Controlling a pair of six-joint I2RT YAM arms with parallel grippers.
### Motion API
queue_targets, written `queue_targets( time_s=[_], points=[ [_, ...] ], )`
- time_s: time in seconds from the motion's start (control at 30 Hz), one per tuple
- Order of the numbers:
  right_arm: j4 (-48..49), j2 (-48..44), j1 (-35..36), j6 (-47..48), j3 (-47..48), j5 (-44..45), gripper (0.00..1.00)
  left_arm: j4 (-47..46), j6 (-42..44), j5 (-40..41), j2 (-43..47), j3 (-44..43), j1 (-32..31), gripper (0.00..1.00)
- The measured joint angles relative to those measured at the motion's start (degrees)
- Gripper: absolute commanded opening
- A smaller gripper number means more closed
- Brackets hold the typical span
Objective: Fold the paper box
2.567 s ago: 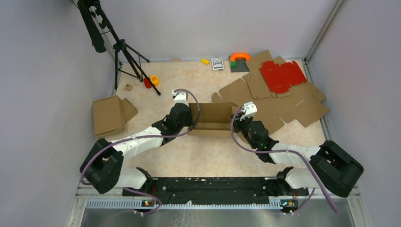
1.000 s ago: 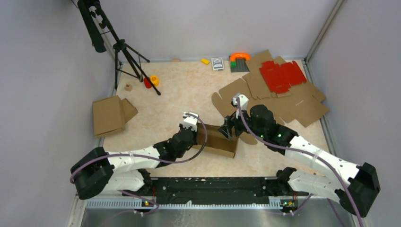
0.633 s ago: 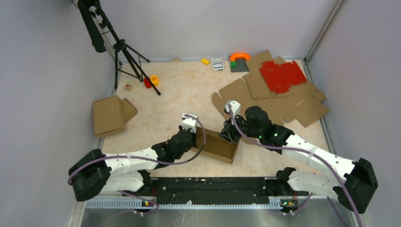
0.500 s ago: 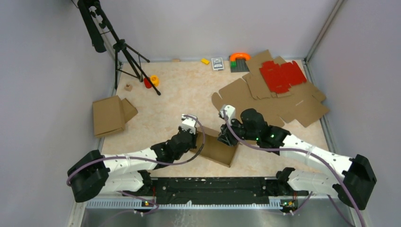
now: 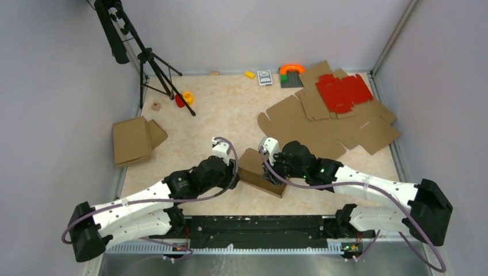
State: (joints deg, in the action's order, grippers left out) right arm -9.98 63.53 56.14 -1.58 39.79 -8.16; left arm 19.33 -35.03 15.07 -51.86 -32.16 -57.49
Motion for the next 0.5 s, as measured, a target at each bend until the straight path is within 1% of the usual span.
queue_targets(
  time_s=[0.03,0.1,0.2,0.27,0.4,0.5],
  points=[
    [0.2,0.4,0.0,-0.2,-0.3,0.0,0.35,1.7,-0.9,-0.7,1.3,-0.4,0.0,0.39],
    [0.7,1.5,0.0,-0.6,-0.9,-0.1,0.43,3.7,-1.7,-1.6,3.5,-0.8,0.5,0.31],
    [1.8,2.8,0.0,-2.5,-2.5,-0.9,0.53,5.9,-2.2,-4.3,6.5,-2.1,3.4,0.2],
    [3.0,2.8,0.0,-4.1,-4.3,-1.2,0.57,6.2,-1.7,-7.1,6.7,-3.6,7.5,0.17],
    [4.0,2.8,0.0,-7.5,-6.8,-1.3,0.6,4.9,0.2,-13.6,3.4,-5.8,15.4,0.14],
    [4.6,2.8,0.0,-10.1,-7.1,-1.0,0.61,3.3,2.1,-17.3,-1.9,-7.2,17.4,0.13]
  ],
)
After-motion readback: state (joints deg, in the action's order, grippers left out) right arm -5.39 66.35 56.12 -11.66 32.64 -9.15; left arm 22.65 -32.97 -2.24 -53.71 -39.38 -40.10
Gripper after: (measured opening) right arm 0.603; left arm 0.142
